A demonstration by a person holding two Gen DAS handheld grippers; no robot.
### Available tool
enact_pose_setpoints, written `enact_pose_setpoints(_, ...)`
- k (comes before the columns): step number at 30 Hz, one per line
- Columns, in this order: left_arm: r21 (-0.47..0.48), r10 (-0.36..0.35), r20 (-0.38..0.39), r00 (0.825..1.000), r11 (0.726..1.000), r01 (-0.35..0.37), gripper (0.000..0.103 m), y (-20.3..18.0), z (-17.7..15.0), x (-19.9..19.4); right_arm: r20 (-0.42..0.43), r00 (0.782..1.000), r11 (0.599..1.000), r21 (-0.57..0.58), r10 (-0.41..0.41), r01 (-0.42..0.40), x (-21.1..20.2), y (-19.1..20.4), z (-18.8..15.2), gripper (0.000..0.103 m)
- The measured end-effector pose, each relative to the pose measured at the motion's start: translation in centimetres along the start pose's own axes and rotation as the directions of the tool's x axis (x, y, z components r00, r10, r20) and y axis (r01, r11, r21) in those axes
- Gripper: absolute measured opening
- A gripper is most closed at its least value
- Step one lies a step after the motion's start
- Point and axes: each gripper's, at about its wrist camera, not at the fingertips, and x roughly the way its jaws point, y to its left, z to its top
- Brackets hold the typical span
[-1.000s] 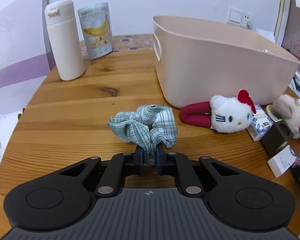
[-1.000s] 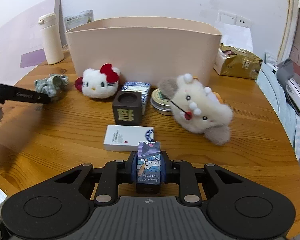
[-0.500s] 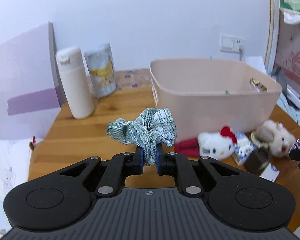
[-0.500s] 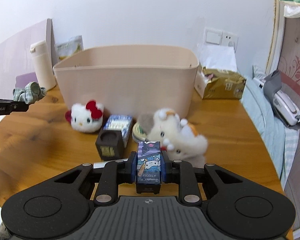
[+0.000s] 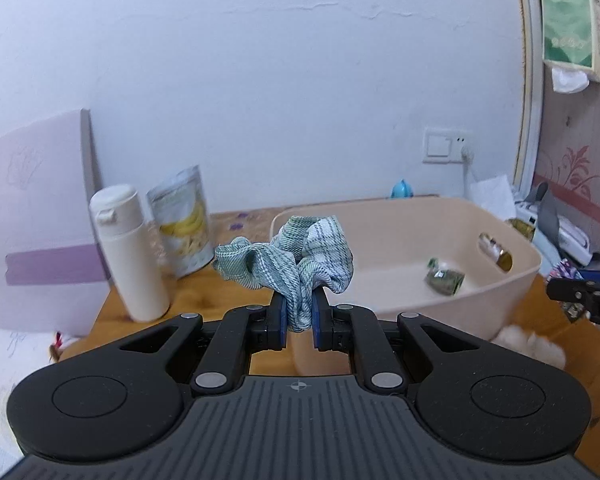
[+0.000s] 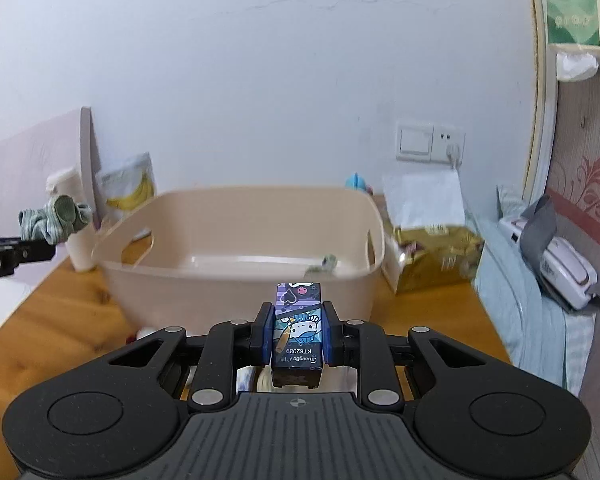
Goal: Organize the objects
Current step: 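Carry both held items over the bin and open both tools to release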
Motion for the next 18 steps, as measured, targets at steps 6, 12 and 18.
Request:
enact_pose_setpoints(6,0.035,-0.018,0.029,0.999,0.999,0.017,0.012,-1.8,2.2,1.9,0.05,0.999,1.0,0.002,-0.009,0.008,1.2,-0.7,3.0,0.022)
enact_pose_setpoints(12,0.042,-0.038,0.014,0.999,0.998,0.038,0.012,-3.2,4.0,5.3,0.061,0.998,1.0,-0.028,-0.004,0.006,3.2,-1.1,5.3,0.022)
enact_pose_setpoints(18,0.054,-0.061,-0.043,0.997,0.997,0.063,0.012,-5.1,4.5,8.9,0.031,0.999,0.997,-0.073,0.006,-0.004,5.9,-1.0,6.5,0.022)
